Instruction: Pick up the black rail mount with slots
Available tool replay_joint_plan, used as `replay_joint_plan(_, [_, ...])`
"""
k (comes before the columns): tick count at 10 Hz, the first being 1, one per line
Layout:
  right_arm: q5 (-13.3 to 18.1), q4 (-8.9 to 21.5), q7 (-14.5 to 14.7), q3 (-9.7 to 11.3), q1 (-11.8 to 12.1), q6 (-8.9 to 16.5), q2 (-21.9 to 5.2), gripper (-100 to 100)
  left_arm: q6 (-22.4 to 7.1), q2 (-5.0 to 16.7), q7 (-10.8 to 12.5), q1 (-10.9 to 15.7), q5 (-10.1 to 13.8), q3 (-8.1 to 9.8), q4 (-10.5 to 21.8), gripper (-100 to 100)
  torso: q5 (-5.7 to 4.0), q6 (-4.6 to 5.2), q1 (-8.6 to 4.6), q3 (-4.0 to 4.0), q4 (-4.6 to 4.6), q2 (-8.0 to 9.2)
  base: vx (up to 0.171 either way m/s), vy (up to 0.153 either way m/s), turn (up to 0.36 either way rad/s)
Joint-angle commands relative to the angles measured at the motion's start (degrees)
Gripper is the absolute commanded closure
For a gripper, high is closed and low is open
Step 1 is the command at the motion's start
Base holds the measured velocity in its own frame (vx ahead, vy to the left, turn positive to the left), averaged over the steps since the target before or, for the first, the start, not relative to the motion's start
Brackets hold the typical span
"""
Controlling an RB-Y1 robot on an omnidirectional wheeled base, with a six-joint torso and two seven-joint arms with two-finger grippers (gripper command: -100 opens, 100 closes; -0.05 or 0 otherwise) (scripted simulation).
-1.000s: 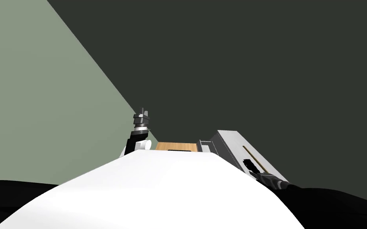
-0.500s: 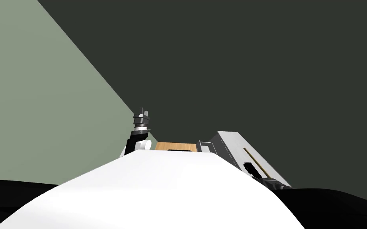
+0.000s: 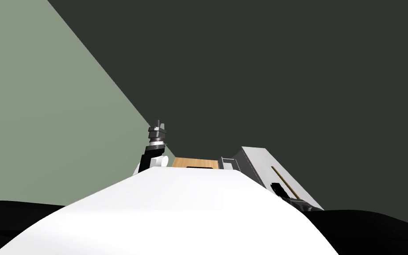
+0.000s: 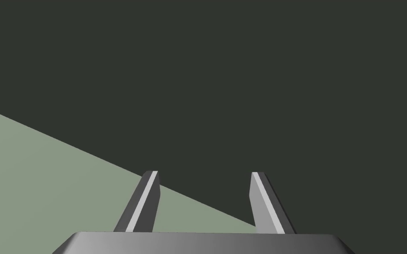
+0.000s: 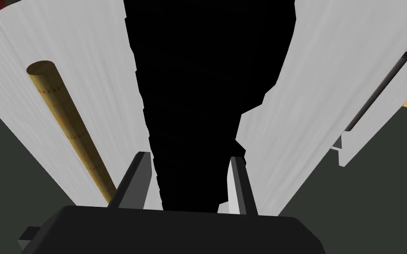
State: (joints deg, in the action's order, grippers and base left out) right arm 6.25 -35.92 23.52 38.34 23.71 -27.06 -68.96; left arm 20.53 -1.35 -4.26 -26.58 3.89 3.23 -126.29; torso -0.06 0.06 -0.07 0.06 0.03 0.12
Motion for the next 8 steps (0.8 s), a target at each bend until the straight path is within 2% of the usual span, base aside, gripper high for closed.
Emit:
replay_joint_plan(1, [0.00,0.00,0.00,0.00,0.00,0.00,0.00,100,0.00,0.00,0.00,0.00,0.00,0.00,0.00,0,0.00,0.00,0.00,0.00,0.00,0.00,0.000,0.000,0.000])
replay_joint_plan(3, [-0.01,0.02,-0.01,-0.01,0.00,0.03,-0.01,100,0.00,0.00,0.00,0.00,0.00,0.00,0.00,0,-0.01,-0.01,-0.02,-0.01,0.00,-0.01,0.000,0.000,0.000])
replay_joint_plan(4, [-0.01,0.02,-0.01,-0.01,0.00,0.04,-0.02,0,0.00,0.00,0.00,0.00,0.00,0.00,0.00,0,-0.03,-0.01,-0.03,-0.01,0.00,-0.01,0.000,0.000,0.000])
replay_joint_plan(5, [-0.68,-1.58,0.00,-0.09,1.04,-0.60,-1.88,100,0.00,0.00,0.00,0.00,0.00,0.00,0.00,0,-0.03,-0.01,-0.02,-0.01,0.00,-0.01,0.006,0.035,-0.129])
replay_joint_plan(6, [-1.00,-1.99,-0.01,-0.01,1.37,-1.24,-2.91,100,0.00,0.00,0.00,-0.01,0.00,0.00,0.00,0,0.01,0.09,0.12,-0.01,-0.02,0.00,0.024,0.065,-0.137])
replay_joint_plan(7, [-0.73,-2.18,-0.19,0.09,1.10,-0.38,-2.49,100,0.00,0.00,0.00,-0.01,0.00,0.00,0.00,0,0.08,0.09,0.26,-0.02,-0.02,-0.04,0.012,0.029,-0.031])
replay_joint_plan(8, [-0.75,-2.12,-0.25,0.14,1.14,-0.65,-2.61,0,0.00,0.00,0.00,0.00,0.00,0.00,0.00,0,0.05,0.04,0.19,-0.02,-0.01,-0.04,0.000,0.006,0.002])
